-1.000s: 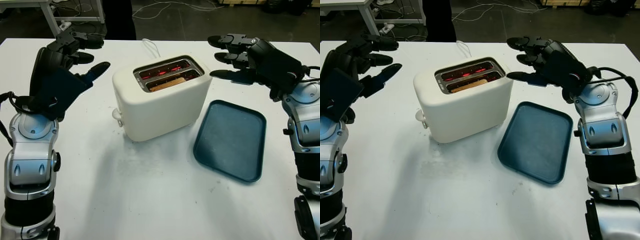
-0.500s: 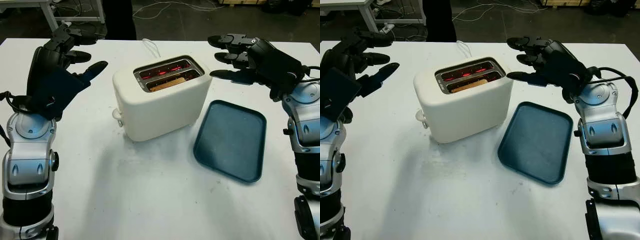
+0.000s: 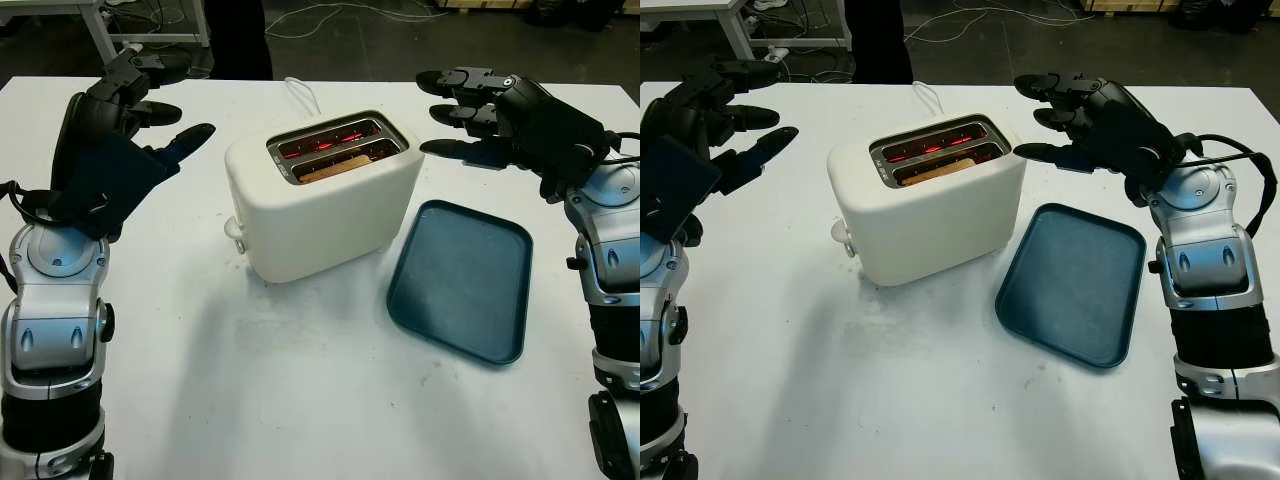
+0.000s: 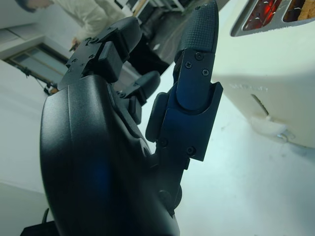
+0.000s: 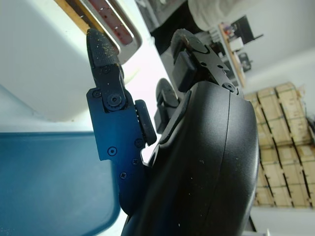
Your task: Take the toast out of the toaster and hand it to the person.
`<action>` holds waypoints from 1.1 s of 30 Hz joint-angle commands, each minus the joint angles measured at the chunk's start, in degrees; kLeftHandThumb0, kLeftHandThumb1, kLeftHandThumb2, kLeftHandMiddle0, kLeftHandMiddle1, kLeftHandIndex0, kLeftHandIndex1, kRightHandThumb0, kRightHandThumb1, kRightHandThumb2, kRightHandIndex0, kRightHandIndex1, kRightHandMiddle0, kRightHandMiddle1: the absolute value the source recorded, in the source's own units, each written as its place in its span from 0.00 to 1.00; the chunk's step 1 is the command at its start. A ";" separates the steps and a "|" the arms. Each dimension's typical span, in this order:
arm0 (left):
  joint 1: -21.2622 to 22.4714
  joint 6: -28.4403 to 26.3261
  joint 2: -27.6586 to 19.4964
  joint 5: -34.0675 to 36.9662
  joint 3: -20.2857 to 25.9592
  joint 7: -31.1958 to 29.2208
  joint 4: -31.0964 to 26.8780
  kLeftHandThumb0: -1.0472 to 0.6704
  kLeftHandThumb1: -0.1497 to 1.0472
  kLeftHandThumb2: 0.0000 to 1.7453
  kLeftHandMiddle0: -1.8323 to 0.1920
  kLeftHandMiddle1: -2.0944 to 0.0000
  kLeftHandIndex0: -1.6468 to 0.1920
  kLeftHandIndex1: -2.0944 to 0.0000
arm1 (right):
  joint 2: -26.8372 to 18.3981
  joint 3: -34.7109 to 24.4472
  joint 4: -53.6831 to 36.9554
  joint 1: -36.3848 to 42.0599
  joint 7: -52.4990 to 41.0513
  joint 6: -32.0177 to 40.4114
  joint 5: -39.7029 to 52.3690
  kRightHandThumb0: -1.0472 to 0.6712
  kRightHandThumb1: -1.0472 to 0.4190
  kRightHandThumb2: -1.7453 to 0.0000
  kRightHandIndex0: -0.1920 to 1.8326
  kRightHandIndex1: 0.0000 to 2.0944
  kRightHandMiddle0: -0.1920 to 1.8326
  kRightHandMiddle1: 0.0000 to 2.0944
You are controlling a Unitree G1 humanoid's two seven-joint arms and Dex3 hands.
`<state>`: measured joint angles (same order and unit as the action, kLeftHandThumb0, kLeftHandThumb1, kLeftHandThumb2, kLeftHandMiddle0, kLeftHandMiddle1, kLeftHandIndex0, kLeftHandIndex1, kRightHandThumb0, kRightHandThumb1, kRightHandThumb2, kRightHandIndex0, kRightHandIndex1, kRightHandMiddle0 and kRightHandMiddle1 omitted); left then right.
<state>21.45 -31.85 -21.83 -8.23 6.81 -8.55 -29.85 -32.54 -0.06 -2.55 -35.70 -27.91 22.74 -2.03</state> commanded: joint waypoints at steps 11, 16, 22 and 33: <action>-0.37 0.11 -0.46 0.13 0.26 -0.38 -0.18 0.19 0.89 0.08 0.79 0.58 0.72 0.73 | 0.26 -0.09 -0.68 -0.10 0.56 0.66 -0.11 0.28 0.10 1.00 0.29 0.01 0.29 0.00; -0.52 0.36 -0.62 -0.32 0.10 -0.23 -0.19 0.19 0.89 0.08 0.78 0.58 0.71 0.73 | -0.06 0.13 -0.32 0.18 0.59 -1.11 -0.65 0.27 0.10 1.00 0.30 0.02 0.29 0.00; -0.65 1.09 -0.69 -0.22 0.16 -0.34 0.13 0.19 0.89 0.08 0.78 0.58 0.71 0.74 | 0.16 0.08 -0.79 0.11 0.41 -0.42 -0.99 0.29 0.10 1.00 0.30 0.02 0.30 0.01; -0.55 0.81 -0.55 -0.22 0.07 -0.26 0.03 0.19 0.89 0.08 0.78 0.58 0.70 0.74 | 0.26 -0.09 -0.42 0.28 0.32 -0.98 -0.78 0.28 0.10 1.00 0.30 0.02 0.30 0.00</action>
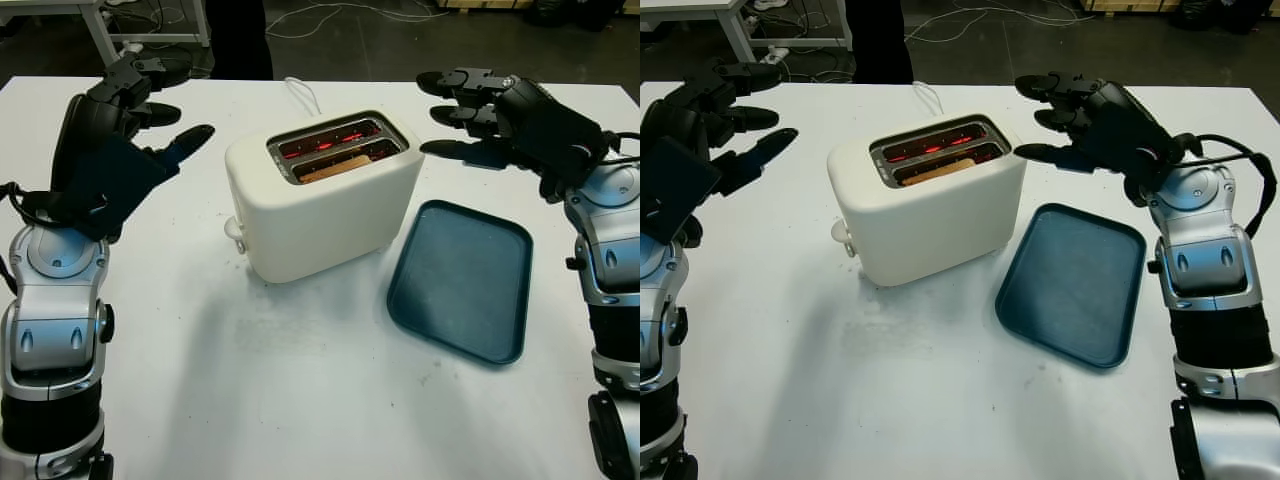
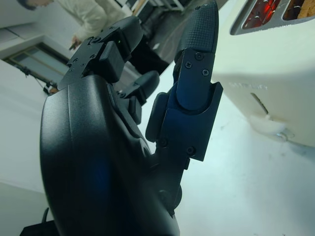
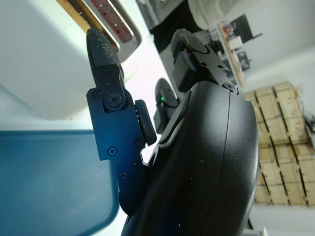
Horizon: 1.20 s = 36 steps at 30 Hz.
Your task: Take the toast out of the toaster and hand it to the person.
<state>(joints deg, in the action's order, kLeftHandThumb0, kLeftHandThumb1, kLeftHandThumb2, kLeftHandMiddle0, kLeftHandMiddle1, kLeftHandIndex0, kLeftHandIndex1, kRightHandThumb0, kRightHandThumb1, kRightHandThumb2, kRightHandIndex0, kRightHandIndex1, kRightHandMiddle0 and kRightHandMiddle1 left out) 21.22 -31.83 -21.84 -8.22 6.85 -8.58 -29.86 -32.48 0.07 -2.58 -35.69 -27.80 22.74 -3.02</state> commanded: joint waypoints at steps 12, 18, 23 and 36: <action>-0.43 0.60 -0.65 -0.46 -0.13 -0.24 -0.18 0.19 0.89 0.08 0.78 0.58 0.70 0.75 | 0.12 -0.08 -0.51 0.48 0.27 -1.36 -0.06 0.28 0.10 1.00 0.30 0.02 0.30 0.00; -0.44 0.31 -0.29 -0.28 0.05 -0.04 -0.35 0.19 0.89 0.08 0.78 0.59 0.70 0.75 | 0.18 -0.05 -0.97 0.54 0.34 -1.04 -0.12 0.28 0.10 1.00 0.31 0.02 0.30 0.00; -0.34 -0.23 -0.06 -0.23 0.05 0.06 -0.63 0.19 0.89 0.08 0.78 0.59 0.70 0.75 | 0.27 -0.12 -1.09 0.45 0.24 -0.57 0.09 0.29 0.09 1.00 0.30 0.02 0.30 0.00; -0.10 1.14 -0.53 -0.39 0.05 -0.04 0.32 0.19 0.89 0.08 0.78 0.58 0.69 0.76 | 0.01 0.18 -0.76 0.16 0.32 -0.72 -0.37 0.28 0.09 1.00 0.30 0.02 0.30 0.00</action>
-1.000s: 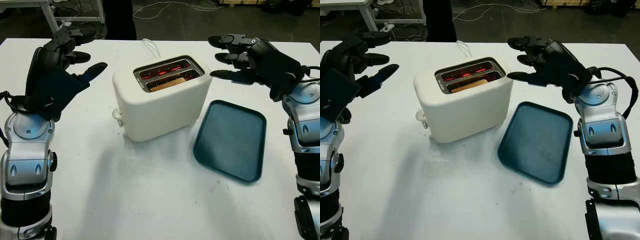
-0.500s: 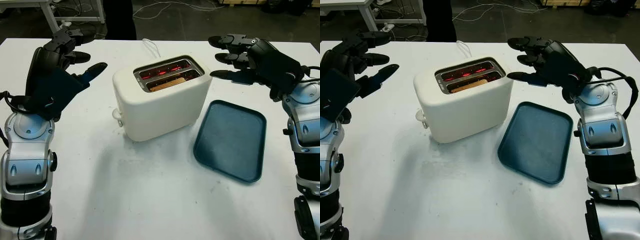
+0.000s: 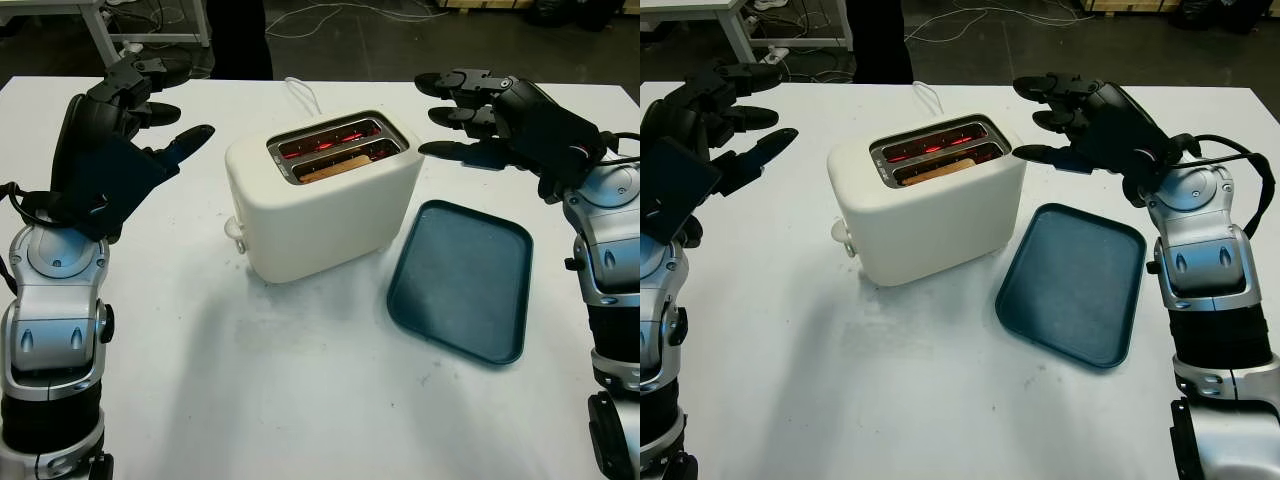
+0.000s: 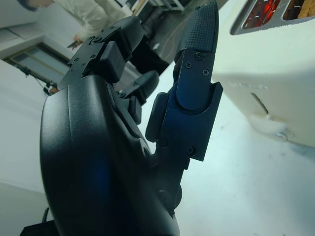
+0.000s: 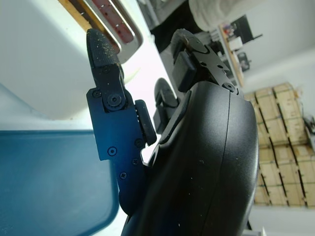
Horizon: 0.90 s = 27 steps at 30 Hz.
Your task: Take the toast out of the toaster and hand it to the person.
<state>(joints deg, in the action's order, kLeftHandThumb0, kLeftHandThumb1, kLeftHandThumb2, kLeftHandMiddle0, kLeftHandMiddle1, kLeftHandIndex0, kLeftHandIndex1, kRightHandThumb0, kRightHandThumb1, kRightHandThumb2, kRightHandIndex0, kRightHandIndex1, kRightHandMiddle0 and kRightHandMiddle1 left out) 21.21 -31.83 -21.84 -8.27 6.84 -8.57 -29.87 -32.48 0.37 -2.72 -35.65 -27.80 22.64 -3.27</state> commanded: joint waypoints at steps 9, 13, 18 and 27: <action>0.24 0.44 -0.26 0.02 0.12 -0.12 0.16 0.19 0.89 0.08 0.78 0.58 0.69 0.75 | 0.55 -0.63 -0.42 0.12 0.75 -0.75 0.38 0.29 0.10 1.00 0.30 0.02 0.30 0.00; 0.19 0.33 -0.51 -0.21 0.02 -0.18 0.05 0.19 0.89 0.08 0.78 0.58 0.69 0.75 | 0.29 -0.30 -0.50 0.18 0.94 -0.83 -0.08 0.29 0.10 1.00 0.30 0.02 0.30 0.00; 0.02 0.52 -0.37 -0.18 0.09 -0.07 -0.10 0.19 0.89 0.08 0.78 0.58 0.69 0.76 | 0.38 -0.28 -0.48 0.36 1.09 -1.64 -0.14 0.29 0.10 1.00 0.31 0.02 0.30 0.00; 0.08 0.38 -0.08 0.11 0.19 -0.04 -0.14 0.20 0.89 0.08 0.79 0.58 0.69 0.76 | 0.32 -0.33 -0.15 0.31 0.81 -1.57 0.08 0.29 0.10 1.00 0.30 0.02 0.30 0.00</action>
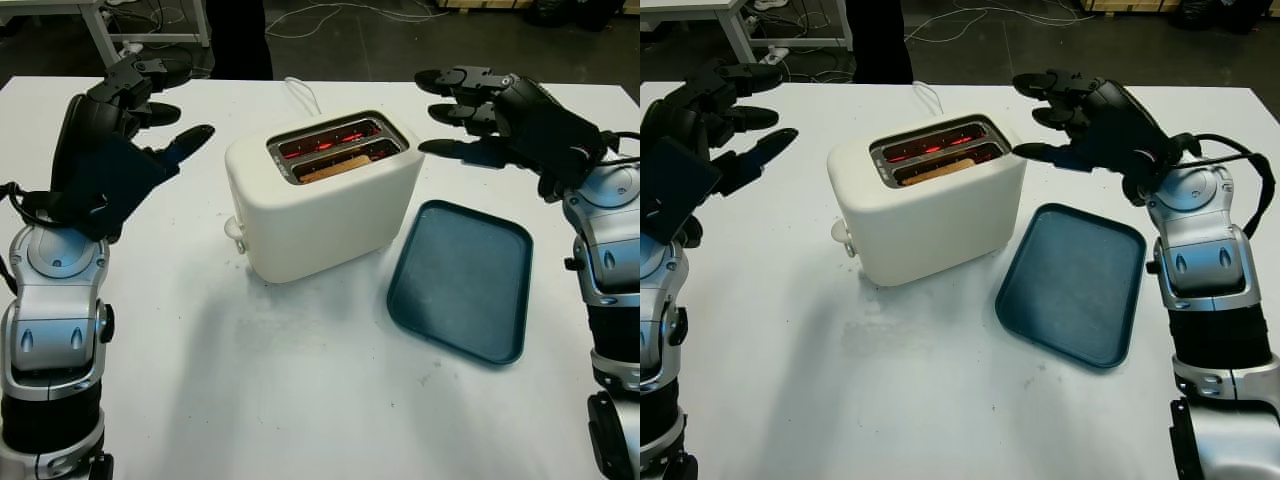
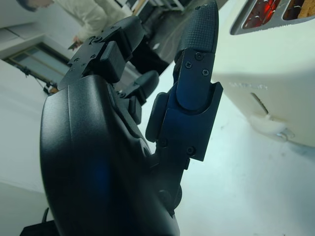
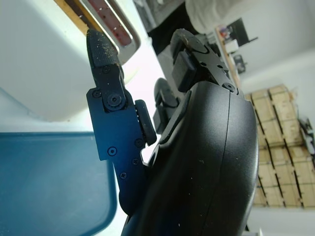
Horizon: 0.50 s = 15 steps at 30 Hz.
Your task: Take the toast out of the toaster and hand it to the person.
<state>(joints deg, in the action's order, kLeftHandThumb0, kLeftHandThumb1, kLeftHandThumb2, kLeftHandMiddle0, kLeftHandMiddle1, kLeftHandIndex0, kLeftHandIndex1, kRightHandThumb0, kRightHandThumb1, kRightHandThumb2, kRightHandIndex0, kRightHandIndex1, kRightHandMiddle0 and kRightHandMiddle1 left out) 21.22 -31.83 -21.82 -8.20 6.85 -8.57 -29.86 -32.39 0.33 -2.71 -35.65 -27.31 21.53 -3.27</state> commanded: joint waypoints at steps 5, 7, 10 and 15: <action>0.04 0.11 -0.01 0.15 0.21 -0.04 -0.38 0.20 0.89 0.08 0.79 0.58 0.70 0.76 | 0.25 -0.31 -0.83 0.49 0.50 0.10 0.00 0.30 0.10 1.00 0.30 0.02 0.30 0.00; 0.00 0.25 0.01 0.13 0.21 0.02 -0.31 0.20 0.89 0.08 0.79 0.58 0.69 0.75 | 0.15 -0.21 -0.37 0.57 0.53 -0.98 -0.22 0.30 0.10 1.00 0.31 0.02 0.31 0.00; -0.12 0.46 -0.38 -0.35 -0.06 -0.02 -0.28 0.19 0.89 0.08 0.79 0.57 0.69 0.75 | 0.24 -0.08 -0.46 0.51 0.58 -0.61 -0.30 0.29 0.10 1.00 0.31 0.02 0.31 0.00; -0.31 0.88 -0.12 -0.11 0.10 0.05 -0.13 0.19 0.89 0.08 0.78 0.58 0.69 0.75 | 0.40 -0.33 -0.19 0.53 0.35 -0.99 0.22 0.29 0.10 1.00 0.31 0.02 0.30 0.00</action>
<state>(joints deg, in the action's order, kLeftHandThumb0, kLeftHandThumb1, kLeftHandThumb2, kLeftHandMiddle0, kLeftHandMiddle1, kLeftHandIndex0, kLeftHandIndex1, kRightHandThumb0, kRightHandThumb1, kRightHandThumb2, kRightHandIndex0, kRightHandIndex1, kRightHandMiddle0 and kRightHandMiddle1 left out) 21.21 -31.83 -21.82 -8.21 6.84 -8.57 -29.87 -32.38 0.33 -2.71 -35.64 -27.31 21.55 -3.28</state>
